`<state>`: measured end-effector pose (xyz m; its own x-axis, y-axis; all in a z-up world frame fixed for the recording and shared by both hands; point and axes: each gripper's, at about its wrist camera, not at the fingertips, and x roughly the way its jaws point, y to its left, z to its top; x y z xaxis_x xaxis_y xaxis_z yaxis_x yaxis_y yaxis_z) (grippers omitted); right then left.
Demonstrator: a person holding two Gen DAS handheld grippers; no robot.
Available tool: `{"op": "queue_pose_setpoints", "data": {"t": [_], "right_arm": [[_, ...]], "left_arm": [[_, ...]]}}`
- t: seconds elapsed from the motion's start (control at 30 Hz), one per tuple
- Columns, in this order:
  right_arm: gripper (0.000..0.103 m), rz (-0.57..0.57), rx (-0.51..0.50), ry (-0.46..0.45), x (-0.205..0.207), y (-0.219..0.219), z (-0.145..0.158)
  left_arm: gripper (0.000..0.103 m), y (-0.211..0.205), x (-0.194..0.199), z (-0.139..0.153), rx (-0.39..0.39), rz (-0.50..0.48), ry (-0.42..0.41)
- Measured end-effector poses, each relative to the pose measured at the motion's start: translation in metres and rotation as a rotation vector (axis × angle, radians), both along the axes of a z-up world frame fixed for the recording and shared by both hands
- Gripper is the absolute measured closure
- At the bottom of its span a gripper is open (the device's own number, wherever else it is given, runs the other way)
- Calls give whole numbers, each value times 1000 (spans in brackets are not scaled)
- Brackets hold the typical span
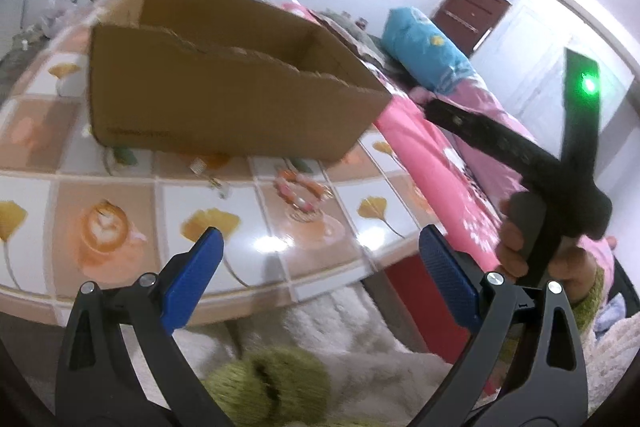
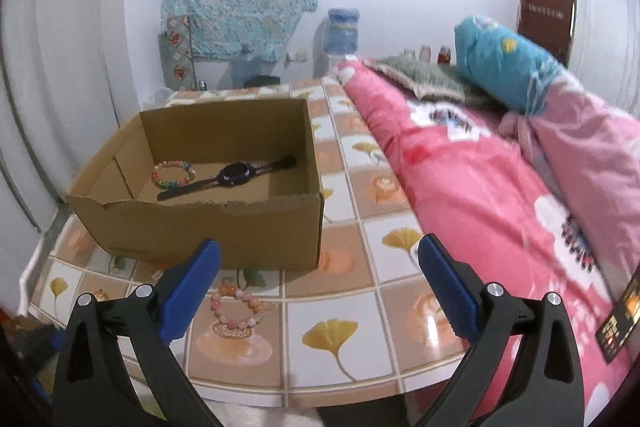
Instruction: Organize jewelry
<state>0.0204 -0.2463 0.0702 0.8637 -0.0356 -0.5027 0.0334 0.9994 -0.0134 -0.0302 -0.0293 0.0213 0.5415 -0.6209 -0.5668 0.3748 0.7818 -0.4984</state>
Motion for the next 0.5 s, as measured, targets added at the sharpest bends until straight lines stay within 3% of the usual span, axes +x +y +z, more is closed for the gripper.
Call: {"op": "queue_pose_setpoints", "data": {"t": [0.17, 0.33, 0.4, 0.47, 0.5], "right_arm": [[7, 98, 53, -3, -3, 1, -2], [7, 206, 84, 57, 4, 19, -9], [7, 256, 88, 64, 5, 29, -11], [9, 309, 112, 94, 8, 41, -17], [12, 331, 124, 118, 10, 48, -22]], "left_arm": [[8, 23, 2, 8, 100, 93, -67], [9, 44, 1, 9, 285, 163, -148], [13, 52, 3, 7, 317, 171, -148], [26, 60, 9, 3, 348, 189, -128], [27, 62, 11, 0, 358, 194, -119]]}}
